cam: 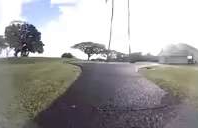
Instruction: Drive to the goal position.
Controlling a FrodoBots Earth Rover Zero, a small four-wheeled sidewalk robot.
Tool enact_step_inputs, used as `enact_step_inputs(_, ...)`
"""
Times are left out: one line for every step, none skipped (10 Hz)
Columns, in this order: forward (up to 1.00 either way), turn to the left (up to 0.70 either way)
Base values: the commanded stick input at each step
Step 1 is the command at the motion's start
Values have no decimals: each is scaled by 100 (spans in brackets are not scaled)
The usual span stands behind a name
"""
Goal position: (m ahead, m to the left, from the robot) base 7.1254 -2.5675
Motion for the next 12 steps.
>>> enact_step_inputs(60,0)
enact_step_inputs(60,0)
enact_step_inputs(60,0)
enact_step_inputs(60,0)
enact_step_inputs(60,0)
enact_step_inputs(60,0)
enact_step_inputs(60,0)
enact_step_inputs(60,0)
enact_step_inputs(60,0)
enact_step_inputs(60,0)
enact_step_inputs(60,0)
enact_step_inputs(60,0)
